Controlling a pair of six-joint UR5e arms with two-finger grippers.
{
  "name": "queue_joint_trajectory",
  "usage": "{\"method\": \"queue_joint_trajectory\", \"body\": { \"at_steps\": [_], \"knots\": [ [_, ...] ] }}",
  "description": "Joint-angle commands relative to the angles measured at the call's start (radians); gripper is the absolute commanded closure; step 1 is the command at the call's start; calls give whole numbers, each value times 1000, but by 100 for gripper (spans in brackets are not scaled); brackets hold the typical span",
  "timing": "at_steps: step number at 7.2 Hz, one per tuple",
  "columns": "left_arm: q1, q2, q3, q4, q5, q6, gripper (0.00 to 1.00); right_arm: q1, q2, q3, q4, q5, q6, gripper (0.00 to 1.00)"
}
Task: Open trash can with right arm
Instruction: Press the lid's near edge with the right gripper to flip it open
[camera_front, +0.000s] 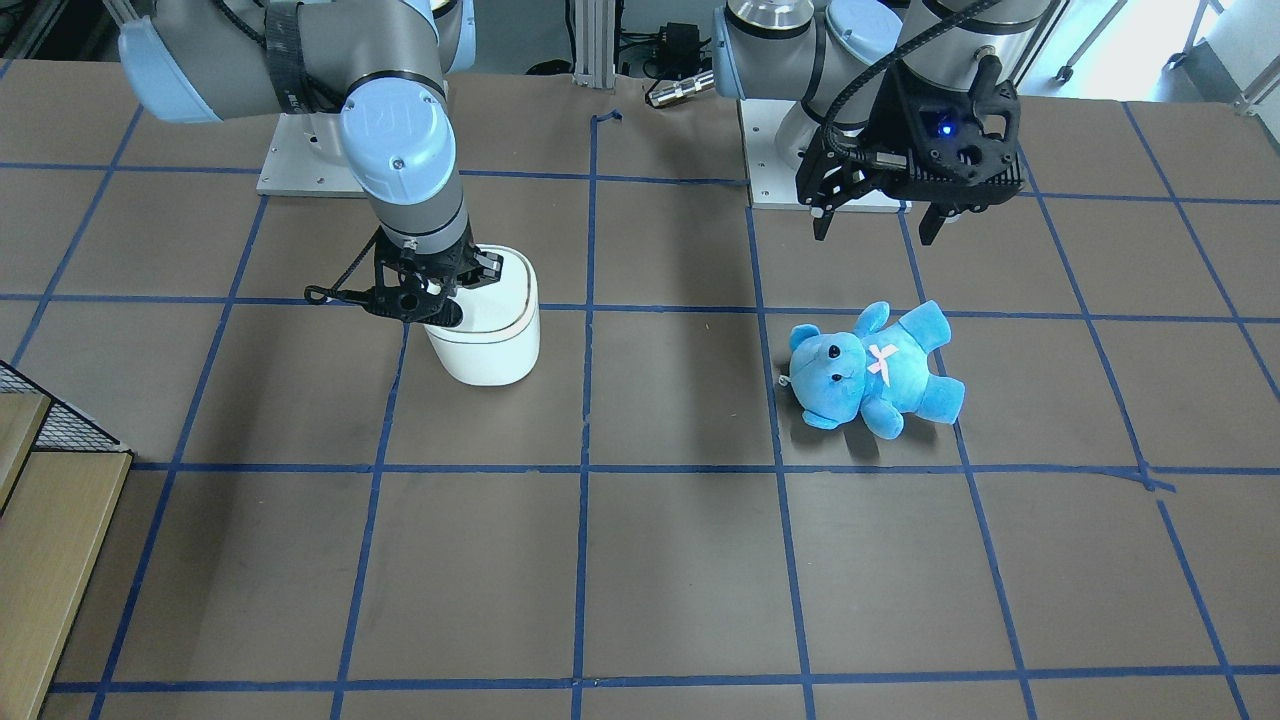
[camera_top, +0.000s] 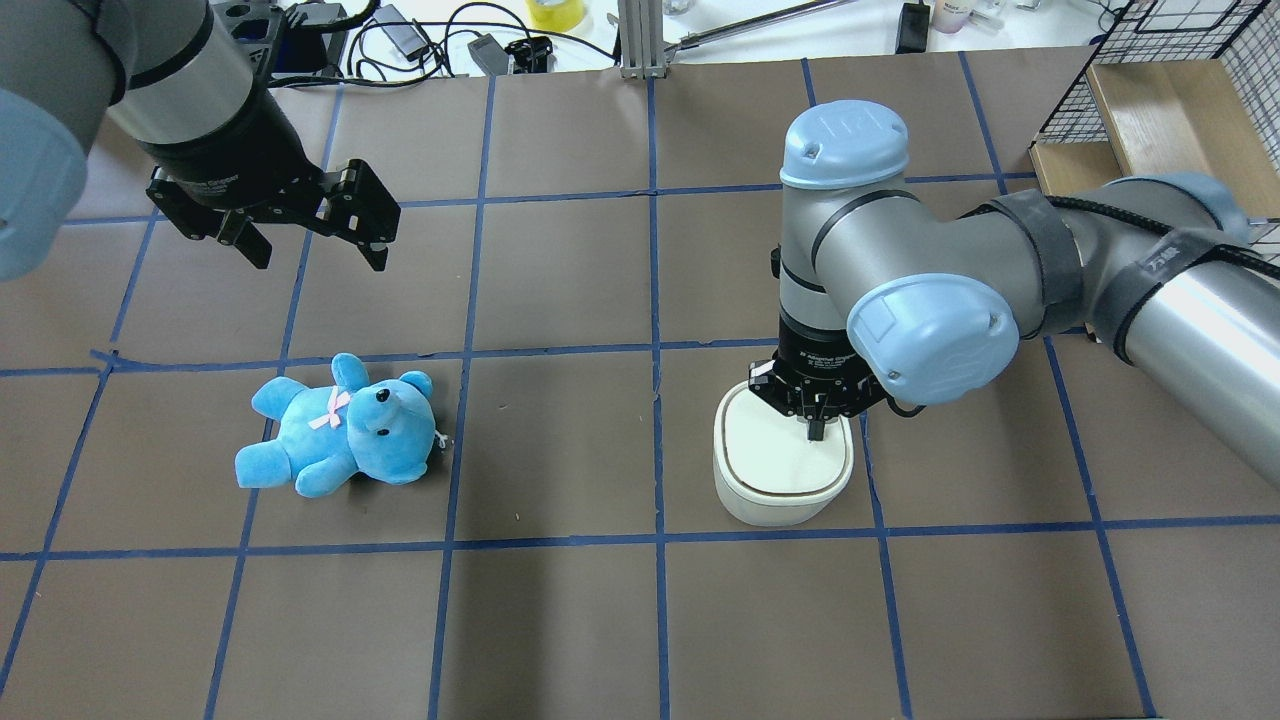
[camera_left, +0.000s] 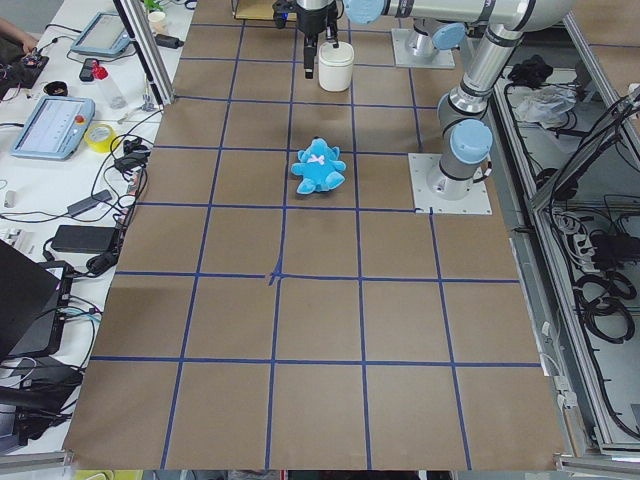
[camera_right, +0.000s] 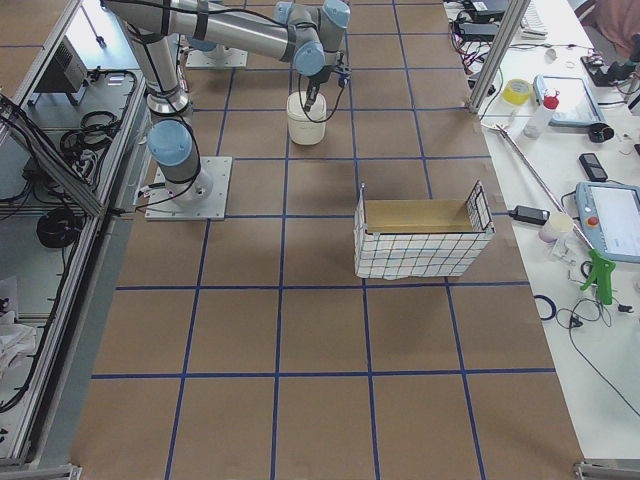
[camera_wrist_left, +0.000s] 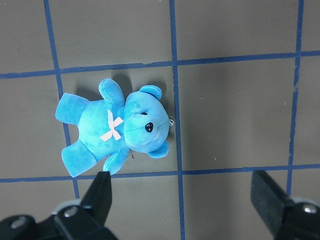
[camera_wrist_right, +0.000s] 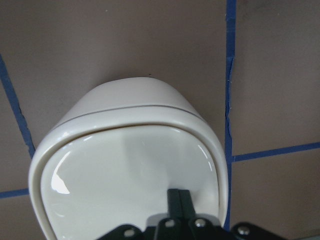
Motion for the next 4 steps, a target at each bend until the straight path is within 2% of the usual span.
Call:
{"method": "queue_joint_trajectory", "body": {
  "at_steps": [1,2,4],
  "knots": [
    [0,0,0,0,0,-1,0,1,-78,-121,36,0,-12,0],
    [0,0,0,0,0,1,0,0,-97,-200,41,6,-13,0],
    [0,0,0,0,0,1,0,0,-100,-270,40,14,-13,0]
  ]
}}
